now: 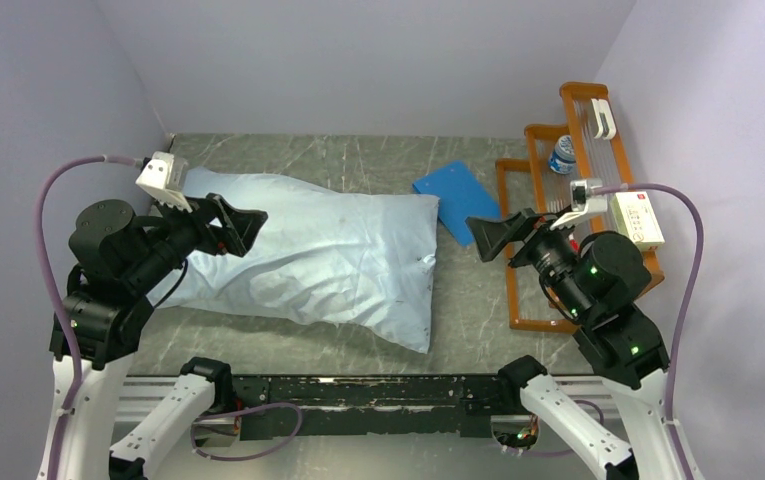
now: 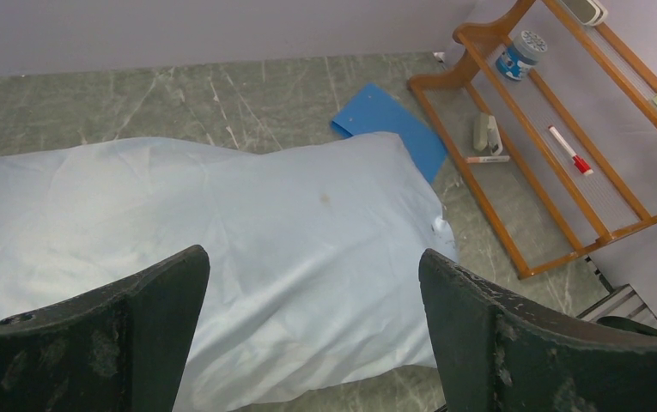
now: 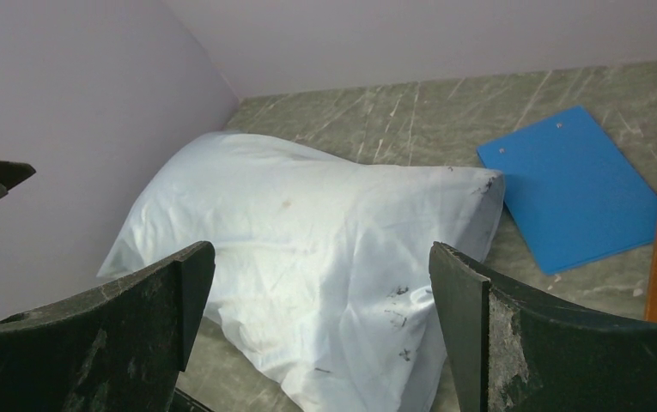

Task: Put the pillow into the pillowcase

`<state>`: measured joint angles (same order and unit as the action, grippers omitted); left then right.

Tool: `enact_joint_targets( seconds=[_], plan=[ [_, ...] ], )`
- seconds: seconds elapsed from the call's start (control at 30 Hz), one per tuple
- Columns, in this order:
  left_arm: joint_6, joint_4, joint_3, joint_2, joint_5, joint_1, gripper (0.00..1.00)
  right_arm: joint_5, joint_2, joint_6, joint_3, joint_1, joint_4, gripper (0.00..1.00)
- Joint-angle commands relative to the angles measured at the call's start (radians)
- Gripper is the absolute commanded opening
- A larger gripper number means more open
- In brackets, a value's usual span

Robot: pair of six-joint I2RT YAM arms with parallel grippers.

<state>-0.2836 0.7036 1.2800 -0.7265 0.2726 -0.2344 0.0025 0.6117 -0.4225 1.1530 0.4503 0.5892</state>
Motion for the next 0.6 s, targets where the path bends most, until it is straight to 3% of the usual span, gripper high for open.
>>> enact_joint_targets(
  seconds=[0.0,0.57],
  plan=[
    [0.011,-0.001,-0.032,0.007,-0.014,-0.008,0.97,-0.006,-0.024,-0.001,-0.013,0.001,-0.012,1.00],
    [0.003,-0.026,-0.148,0.025,-0.016,-0.008,0.97,-0.019,0.043,-0.021,-0.032,0.002,0.032,1.00]
  ],
)
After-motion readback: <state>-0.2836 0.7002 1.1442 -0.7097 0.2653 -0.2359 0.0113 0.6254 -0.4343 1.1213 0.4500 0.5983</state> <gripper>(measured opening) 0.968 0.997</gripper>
